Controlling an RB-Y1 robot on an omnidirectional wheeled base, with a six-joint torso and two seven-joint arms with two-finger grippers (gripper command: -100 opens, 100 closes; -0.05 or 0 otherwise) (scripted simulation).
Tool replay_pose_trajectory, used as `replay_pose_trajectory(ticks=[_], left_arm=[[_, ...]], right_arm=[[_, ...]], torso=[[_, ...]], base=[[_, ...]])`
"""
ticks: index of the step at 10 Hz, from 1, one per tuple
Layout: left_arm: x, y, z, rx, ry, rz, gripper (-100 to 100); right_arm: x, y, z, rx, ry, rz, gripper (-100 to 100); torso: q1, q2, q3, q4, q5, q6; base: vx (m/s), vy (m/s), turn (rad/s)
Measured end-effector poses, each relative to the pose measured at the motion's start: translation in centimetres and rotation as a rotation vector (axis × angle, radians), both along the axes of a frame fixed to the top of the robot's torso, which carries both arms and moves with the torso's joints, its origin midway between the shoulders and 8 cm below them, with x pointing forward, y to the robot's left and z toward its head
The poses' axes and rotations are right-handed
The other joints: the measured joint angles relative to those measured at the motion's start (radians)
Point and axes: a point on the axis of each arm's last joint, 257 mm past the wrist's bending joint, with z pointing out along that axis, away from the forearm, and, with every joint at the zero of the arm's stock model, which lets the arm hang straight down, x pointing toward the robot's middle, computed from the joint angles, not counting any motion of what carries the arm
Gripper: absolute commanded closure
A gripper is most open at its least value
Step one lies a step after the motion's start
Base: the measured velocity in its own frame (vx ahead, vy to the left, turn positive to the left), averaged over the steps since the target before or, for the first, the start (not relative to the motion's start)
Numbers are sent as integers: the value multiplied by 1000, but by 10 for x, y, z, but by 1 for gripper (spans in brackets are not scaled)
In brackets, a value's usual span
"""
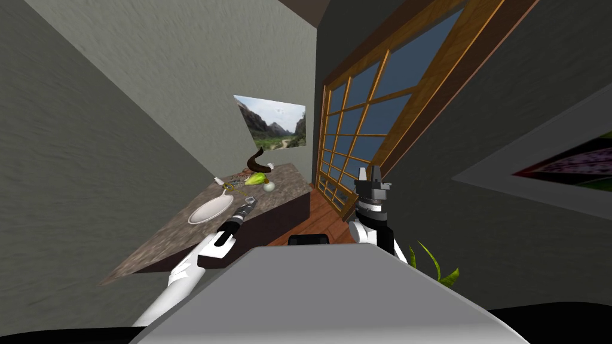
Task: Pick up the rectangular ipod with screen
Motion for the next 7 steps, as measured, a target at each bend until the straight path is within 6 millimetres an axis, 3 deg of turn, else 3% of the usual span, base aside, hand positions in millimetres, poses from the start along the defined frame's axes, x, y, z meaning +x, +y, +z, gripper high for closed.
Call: replay_pose_trajectory(ticks=[4,6,7], left_arm=[[0,0,0,0,0,0,100],[0,0,0,0,0,0,-100],[-4,9,-2,22,17,10,-100]], right_arm=[[0,0,0,0,0,0,0],[0,0,0,0,0,0,0],[0,0,0,0,0,0,0]], torso=[[0,0,0,0,0,0],[0,1,0,0,0,0],[-2,3,2,1,0,-1]], base=[[0,0,0],[-27,-24,71],[-82,-93,131]])
